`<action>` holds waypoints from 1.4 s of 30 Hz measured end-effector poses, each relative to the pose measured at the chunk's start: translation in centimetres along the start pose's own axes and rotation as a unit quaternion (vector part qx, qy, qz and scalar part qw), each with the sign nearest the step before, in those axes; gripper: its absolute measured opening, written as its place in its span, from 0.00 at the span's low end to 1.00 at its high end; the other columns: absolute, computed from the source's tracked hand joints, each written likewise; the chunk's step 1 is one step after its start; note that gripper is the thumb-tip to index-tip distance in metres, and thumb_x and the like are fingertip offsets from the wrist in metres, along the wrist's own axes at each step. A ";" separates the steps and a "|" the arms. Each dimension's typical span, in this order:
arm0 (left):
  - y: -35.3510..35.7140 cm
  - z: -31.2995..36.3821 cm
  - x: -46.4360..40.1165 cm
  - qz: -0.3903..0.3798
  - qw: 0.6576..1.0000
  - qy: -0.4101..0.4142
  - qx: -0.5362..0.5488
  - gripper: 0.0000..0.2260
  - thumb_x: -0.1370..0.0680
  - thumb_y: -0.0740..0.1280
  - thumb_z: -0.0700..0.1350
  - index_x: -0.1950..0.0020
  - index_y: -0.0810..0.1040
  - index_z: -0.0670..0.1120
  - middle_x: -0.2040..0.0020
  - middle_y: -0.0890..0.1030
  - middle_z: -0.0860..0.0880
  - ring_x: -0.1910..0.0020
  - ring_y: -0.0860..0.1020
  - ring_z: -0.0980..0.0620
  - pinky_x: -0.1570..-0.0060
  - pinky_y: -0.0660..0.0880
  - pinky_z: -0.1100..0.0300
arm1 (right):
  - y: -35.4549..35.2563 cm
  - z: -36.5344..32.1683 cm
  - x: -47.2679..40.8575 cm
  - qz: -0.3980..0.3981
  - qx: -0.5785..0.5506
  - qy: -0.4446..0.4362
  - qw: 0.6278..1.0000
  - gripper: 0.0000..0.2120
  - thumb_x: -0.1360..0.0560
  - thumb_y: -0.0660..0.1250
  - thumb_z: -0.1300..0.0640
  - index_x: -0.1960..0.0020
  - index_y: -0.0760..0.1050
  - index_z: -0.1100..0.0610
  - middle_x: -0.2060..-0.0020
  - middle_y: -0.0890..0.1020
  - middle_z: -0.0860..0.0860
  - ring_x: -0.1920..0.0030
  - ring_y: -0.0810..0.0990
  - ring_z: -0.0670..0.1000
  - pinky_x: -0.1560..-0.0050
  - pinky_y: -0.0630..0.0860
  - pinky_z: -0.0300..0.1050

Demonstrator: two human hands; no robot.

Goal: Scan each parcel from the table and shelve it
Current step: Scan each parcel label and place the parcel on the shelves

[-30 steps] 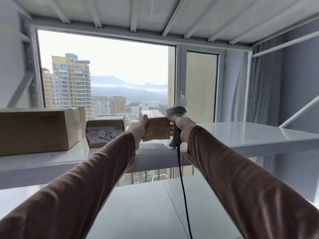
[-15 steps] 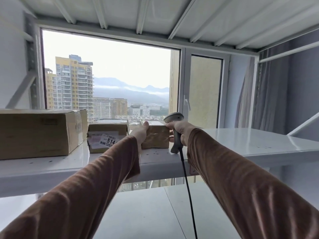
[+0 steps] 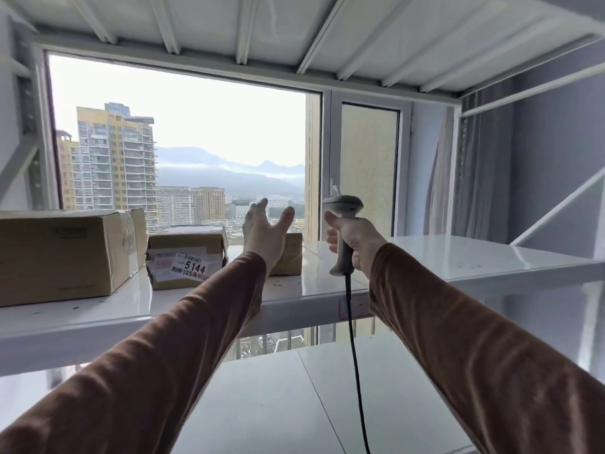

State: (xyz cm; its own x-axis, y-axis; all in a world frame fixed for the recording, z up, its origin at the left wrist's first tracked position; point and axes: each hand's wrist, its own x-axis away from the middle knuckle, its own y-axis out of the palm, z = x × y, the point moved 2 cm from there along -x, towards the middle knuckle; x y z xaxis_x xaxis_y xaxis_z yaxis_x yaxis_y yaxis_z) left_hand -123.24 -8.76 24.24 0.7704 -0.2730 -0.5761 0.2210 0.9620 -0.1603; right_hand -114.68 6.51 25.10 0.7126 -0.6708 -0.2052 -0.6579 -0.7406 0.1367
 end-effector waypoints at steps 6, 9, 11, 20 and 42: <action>6.3 3.5 3.6 -0.030 0.993 0.083 0.072 0.24 0.17 0.67 0.55 0.23 0.69 0.50 0.22 0.70 0.49 0.24 0.68 0.48 0.24 0.65 0.45 | -6.9 -1.3 5.0 0.063 -0.024 -0.084 0.994 0.12 0.23 0.75 0.52 0.46 0.77 0.58 0.50 0.84 0.57 0.54 0.83 0.54 0.55 0.79 0.45; 11.1 4.7 6.3 -0.069 0.987 0.086 0.120 0.21 0.17 0.67 0.54 0.25 0.71 0.50 0.26 0.73 0.50 0.27 0.71 0.49 0.26 0.68 0.47 | -11.7 -1.3 7.7 0.126 -0.004 -0.112 0.986 0.18 0.23 0.75 0.51 0.39 0.77 0.61 0.49 0.85 0.58 0.58 0.84 0.52 0.55 0.80 0.45; 14.8 5.3 8.5 -0.107 0.979 0.078 0.154 0.20 0.17 0.67 0.53 0.26 0.72 0.51 0.27 0.73 0.51 0.28 0.71 0.51 0.27 0.69 0.49 | -15.3 -0.9 9.6 0.174 0.014 -0.128 0.976 0.19 0.23 0.75 0.52 0.38 0.78 0.61 0.49 0.86 0.56 0.59 0.84 0.51 0.55 0.80 0.46; 31.8 8.5 23.5 -0.321 0.901 -0.031 0.291 0.20 0.16 0.67 0.48 0.26 0.73 0.44 0.29 0.77 0.48 0.30 0.76 0.51 0.30 0.71 0.58 | -34.6 1.3 21.1 0.386 0.161 -0.152 0.895 0.11 0.23 0.75 0.52 0.44 0.79 0.53 0.54 0.85 0.48 0.61 0.86 0.51 0.66 0.78 0.40; 66.3 15.0 68.7 -0.608 0.760 -0.154 0.173 0.24 0.15 0.64 0.51 0.21 0.68 0.45 0.24 0.73 0.47 0.26 0.71 0.48 0.24 0.68 0.48 | -83.2 15.0 54.9 0.628 0.189 0.064 0.752 0.05 0.22 0.73 0.52 0.49 0.78 0.48 0.53 0.87 0.49 0.56 0.87 0.52 0.58 0.79 0.48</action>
State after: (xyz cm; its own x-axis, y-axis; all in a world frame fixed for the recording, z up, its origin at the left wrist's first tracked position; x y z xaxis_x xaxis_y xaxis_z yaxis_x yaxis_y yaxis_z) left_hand -46.66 36.22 -13.92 -0.0369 -0.9979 0.0524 0.9839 -0.0455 -0.1728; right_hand -24.46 31.87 -12.06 -0.5276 -0.8483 -0.0452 -0.8365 0.5281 -0.1459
